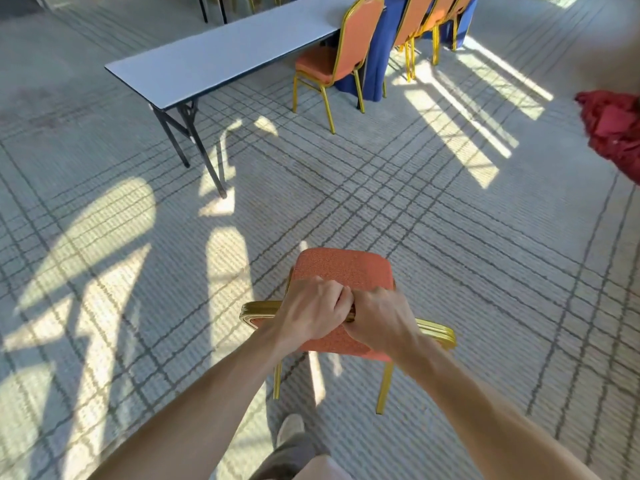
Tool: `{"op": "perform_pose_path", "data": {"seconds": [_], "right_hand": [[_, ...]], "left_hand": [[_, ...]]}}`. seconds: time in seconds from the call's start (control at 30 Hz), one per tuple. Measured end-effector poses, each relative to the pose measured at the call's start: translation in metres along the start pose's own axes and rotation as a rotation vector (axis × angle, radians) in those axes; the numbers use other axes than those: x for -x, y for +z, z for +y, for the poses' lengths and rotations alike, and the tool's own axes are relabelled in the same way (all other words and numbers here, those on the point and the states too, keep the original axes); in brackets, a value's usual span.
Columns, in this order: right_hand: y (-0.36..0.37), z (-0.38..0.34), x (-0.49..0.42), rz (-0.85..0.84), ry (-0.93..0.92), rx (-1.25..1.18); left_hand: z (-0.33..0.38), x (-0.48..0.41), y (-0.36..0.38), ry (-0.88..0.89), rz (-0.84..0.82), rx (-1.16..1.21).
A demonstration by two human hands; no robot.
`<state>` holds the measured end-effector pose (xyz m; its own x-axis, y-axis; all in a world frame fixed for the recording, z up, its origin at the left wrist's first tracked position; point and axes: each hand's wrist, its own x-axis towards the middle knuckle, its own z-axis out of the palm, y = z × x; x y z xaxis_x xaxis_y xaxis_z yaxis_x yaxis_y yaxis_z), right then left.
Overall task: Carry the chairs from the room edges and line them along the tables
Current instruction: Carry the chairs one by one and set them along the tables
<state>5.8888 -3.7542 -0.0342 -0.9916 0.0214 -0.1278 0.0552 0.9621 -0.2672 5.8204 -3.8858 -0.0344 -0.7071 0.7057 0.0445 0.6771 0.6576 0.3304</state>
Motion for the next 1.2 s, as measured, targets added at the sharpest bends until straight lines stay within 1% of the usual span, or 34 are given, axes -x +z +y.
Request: {"op": "perform_pose_path", "data": {"seconds": [0.07,0.13,0.2,0.37,0.43,0.5,0.57,0.63,0.7,0.77,0.87,0.93,1.0,1.1,1.2], "right_hand": [[0.001,0.012,-0.009,0.004,-0.004,-0.002],[-0.001,0.023,-0.019,0.002,-0.015,0.000],[-0.005,0.040,-0.042,-0.004,-0.029,-0.006],[-0.031,0.068,-0.112,0.021,-0.071,-0.032],[-0.048,0.081,-0.147,0.067,-0.052,-0.014],[-0.065,0.092,-0.183,0.063,-0.013,0.030],[-0.080,0.097,-0.213,0.047,0.034,0.033],[-0.092,0.105,-0.245,0.070,0.087,0.003],[-0.102,0.113,-0.270,0.101,0.107,0.000],[-0.110,0.125,-0.293,0.085,0.106,0.003],[-0.119,0.139,-0.311,0.041,0.097,-0.021],[-0.124,0.150,-0.330,0.038,0.087,-0.043],[-0.128,0.160,-0.352,0.045,0.080,-0.063],[-0.134,0.178,-0.390,0.041,0.058,-0.057],[-0.144,0.195,-0.425,0.015,0.038,-0.058]], "left_hand": [[0.000,-0.011,0.011,-0.010,-0.023,0.041],[-0.003,-0.024,0.021,-0.046,-0.005,0.080],[-0.009,-0.051,0.026,-0.036,0.018,0.099],[-0.035,-0.125,0.007,-0.023,0.092,0.152],[-0.047,-0.166,0.001,-0.016,0.097,0.121],[-0.061,-0.207,-0.006,0.013,0.076,0.049],[-0.074,-0.240,-0.012,0.010,0.069,0.123],[-0.087,-0.276,-0.021,-0.016,0.055,0.223],[-0.094,-0.304,-0.029,-0.005,0.036,0.192],[-0.099,-0.329,-0.031,0.020,0.033,0.113],[-0.097,-0.351,-0.031,0.038,0.064,0.028],[-0.100,-0.369,-0.031,0.010,0.085,0.015],[-0.106,-0.391,-0.030,0.010,0.113,-0.054],[-0.121,-0.429,-0.030,-0.021,0.162,0.015],[-0.132,-0.469,-0.033,0.001,0.168,0.008]]}}
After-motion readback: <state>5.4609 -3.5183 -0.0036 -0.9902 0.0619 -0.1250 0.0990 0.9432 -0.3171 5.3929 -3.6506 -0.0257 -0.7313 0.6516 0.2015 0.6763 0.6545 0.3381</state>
